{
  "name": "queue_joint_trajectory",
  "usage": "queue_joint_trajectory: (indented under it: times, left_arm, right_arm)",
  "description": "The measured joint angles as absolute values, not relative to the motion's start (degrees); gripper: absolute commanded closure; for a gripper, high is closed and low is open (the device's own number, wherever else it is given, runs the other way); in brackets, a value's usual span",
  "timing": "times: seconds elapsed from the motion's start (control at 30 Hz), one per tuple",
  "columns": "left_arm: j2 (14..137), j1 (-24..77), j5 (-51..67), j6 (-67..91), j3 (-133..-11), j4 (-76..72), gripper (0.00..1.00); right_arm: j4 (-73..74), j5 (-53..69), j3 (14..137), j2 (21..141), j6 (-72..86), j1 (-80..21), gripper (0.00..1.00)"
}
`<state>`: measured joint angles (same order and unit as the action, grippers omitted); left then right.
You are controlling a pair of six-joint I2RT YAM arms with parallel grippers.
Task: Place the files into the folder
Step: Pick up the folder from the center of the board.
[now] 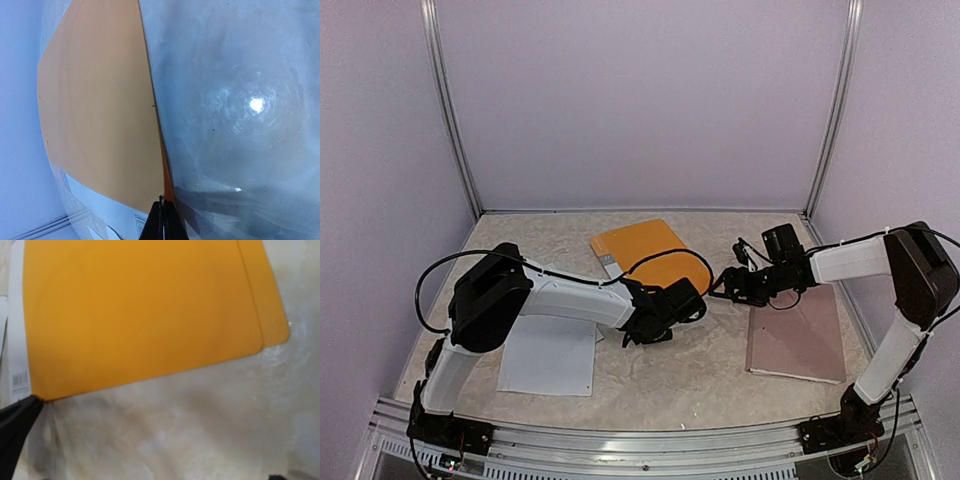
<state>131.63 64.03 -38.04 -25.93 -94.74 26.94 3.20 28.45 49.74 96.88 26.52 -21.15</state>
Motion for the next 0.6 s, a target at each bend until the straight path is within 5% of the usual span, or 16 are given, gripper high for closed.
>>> queue_joint_trajectory:
  times: [0.6]
  left_arm:
    - [121.2,62.7,-34.6,-20.4,-86.0,23.2,1.0]
  right_arm:
    - [4.7,27.9,50.5,96.9,26.4,-21.1,0.08]
